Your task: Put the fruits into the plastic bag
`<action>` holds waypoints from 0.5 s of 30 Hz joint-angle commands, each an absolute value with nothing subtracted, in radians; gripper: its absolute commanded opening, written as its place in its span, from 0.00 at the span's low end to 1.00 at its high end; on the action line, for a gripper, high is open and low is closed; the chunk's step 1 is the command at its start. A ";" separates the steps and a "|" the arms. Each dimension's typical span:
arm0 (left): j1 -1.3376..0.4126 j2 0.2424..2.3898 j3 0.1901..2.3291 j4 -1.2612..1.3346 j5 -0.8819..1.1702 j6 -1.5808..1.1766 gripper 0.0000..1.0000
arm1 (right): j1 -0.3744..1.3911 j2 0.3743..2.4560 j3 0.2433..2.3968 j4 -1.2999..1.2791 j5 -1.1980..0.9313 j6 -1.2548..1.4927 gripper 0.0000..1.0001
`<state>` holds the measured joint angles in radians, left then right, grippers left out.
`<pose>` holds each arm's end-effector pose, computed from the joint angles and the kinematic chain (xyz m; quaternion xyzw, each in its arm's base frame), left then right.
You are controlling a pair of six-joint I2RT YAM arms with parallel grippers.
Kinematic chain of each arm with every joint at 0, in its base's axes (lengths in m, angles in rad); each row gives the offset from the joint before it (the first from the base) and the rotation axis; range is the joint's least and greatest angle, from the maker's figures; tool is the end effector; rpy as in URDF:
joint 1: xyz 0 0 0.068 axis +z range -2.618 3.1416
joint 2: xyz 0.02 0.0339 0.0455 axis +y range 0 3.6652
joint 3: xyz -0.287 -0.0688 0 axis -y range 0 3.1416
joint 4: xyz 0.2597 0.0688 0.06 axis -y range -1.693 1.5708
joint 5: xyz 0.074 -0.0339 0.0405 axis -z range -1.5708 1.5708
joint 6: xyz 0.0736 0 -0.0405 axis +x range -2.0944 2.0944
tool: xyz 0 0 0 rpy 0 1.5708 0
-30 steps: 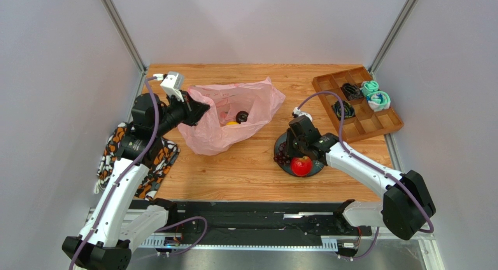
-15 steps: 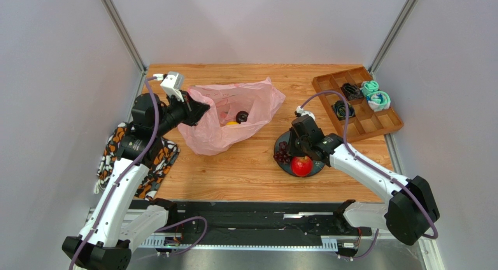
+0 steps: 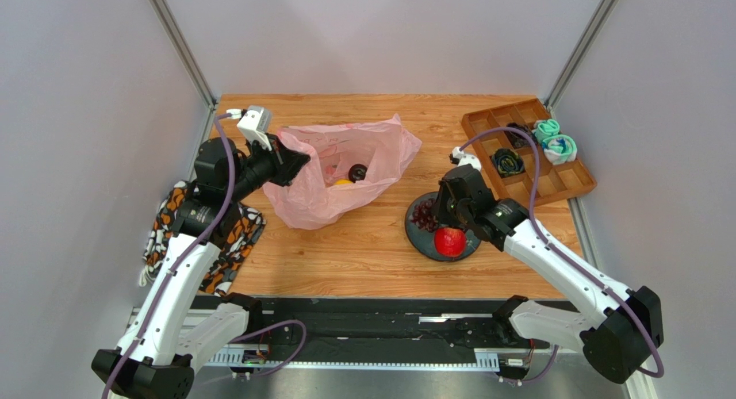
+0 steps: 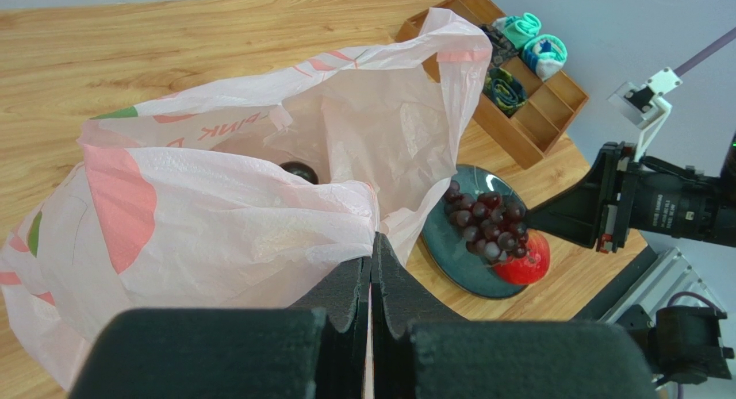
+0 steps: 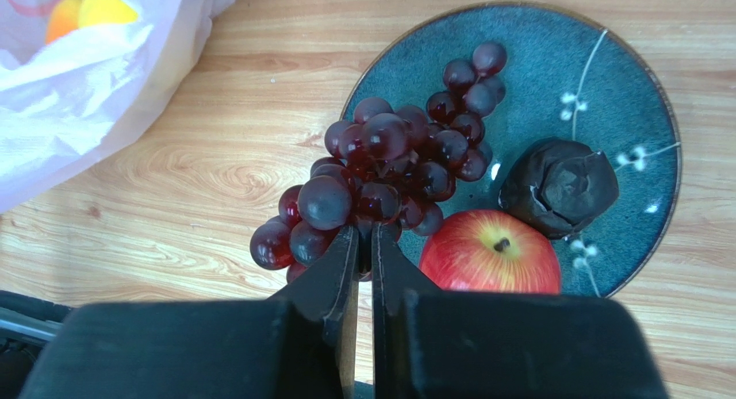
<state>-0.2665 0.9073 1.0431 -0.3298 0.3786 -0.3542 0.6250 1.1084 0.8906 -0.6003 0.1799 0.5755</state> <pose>0.2168 -0.0874 0.4068 0.0862 0.7630 -0.3289 0.5498 0.2174 0.1406 0.2660 0.0101 0.9268 0.1378 0.3492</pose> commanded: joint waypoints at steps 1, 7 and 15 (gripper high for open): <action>-0.262 0.900 1.088 -0.314 0.373 -0.353 0.00 | 0.618 1.051 0.946 -0.592 0.215 0.564 0.01; -0.262 0.902 1.086 -0.313 0.374 -0.354 0.00 | 0.617 1.019 0.954 -0.565 0.187 0.575 0.00; -0.262 0.899 1.086 -0.314 0.371 -0.353 0.00 | 0.617 0.980 0.988 -0.540 0.176 0.583 0.00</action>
<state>-0.2665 0.9073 1.0431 -0.3298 0.3786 -0.3542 0.6201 1.0191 0.9234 -0.6086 0.1810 0.5762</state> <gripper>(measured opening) 0.007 0.080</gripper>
